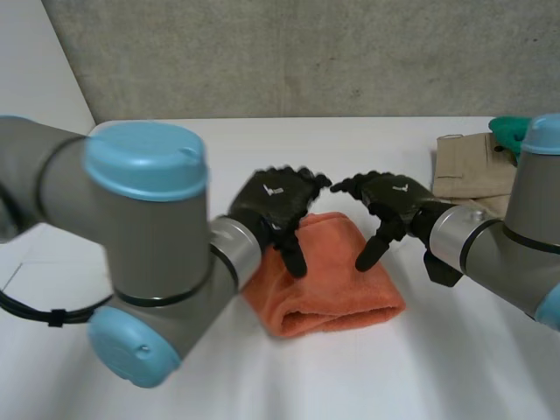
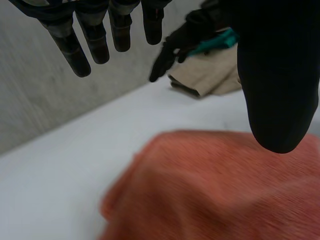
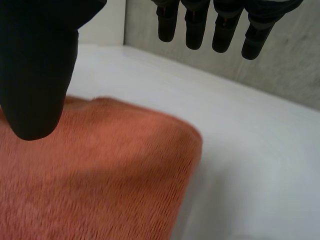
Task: Fold the laundry.
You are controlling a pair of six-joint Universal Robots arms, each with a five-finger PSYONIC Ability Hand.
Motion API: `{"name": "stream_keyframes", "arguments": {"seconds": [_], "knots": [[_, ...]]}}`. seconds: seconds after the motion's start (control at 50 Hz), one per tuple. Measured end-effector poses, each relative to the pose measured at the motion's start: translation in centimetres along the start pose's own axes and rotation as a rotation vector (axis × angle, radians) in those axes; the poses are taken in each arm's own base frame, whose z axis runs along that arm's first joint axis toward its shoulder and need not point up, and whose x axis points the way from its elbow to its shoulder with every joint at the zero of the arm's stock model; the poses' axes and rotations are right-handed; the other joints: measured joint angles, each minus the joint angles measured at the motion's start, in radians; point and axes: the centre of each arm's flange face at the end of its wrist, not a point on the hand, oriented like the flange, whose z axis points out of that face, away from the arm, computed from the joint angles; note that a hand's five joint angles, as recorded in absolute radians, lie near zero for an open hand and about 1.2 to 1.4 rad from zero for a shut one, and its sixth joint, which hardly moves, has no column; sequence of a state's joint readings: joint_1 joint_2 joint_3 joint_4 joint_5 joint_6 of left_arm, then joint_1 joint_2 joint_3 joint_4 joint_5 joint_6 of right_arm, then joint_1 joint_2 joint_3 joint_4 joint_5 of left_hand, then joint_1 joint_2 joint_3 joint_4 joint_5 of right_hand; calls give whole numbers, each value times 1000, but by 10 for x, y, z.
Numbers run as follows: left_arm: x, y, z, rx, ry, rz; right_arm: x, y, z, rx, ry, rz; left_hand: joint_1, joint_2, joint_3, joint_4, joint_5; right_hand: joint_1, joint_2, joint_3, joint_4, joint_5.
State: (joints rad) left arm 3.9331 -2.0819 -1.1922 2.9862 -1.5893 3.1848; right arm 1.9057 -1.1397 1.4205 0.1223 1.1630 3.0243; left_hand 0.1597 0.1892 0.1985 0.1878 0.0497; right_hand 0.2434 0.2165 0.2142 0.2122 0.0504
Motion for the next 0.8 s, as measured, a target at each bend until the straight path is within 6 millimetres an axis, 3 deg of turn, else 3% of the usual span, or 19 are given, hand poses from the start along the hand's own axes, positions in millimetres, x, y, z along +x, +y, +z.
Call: {"name": "stream_keyframes", "arguments": {"seconds": [0.16,0.32,0.4,0.5,0.68,0.8], "knots": [[12,34,14,-150,-32,-26,4,25,17,-101,-18,-29,0,0,0,0,0,0,0,0,0,0],[-3,71,25,-304,-126,9,12,53,32,-178,14,-98,0,0,0,0,0,-1,0,0,0,0],[-12,75,24,-333,-157,18,14,56,33,-185,25,-130,0,0,0,0,0,-17,0,0,0,0],[-19,61,18,-308,-167,14,14,43,28,-144,39,-178,0,0,0,0,0,-17,0,0,0,0],[-20,-3,-9,-118,-94,-10,-9,2,-6,54,100,-348,0,0,0,0,0,-17,0,0,0,0],[-21,-40,-30,4,11,13,-40,7,-33,163,93,-487,0,0,0,0,0,-17,0,0,0,0]]}}
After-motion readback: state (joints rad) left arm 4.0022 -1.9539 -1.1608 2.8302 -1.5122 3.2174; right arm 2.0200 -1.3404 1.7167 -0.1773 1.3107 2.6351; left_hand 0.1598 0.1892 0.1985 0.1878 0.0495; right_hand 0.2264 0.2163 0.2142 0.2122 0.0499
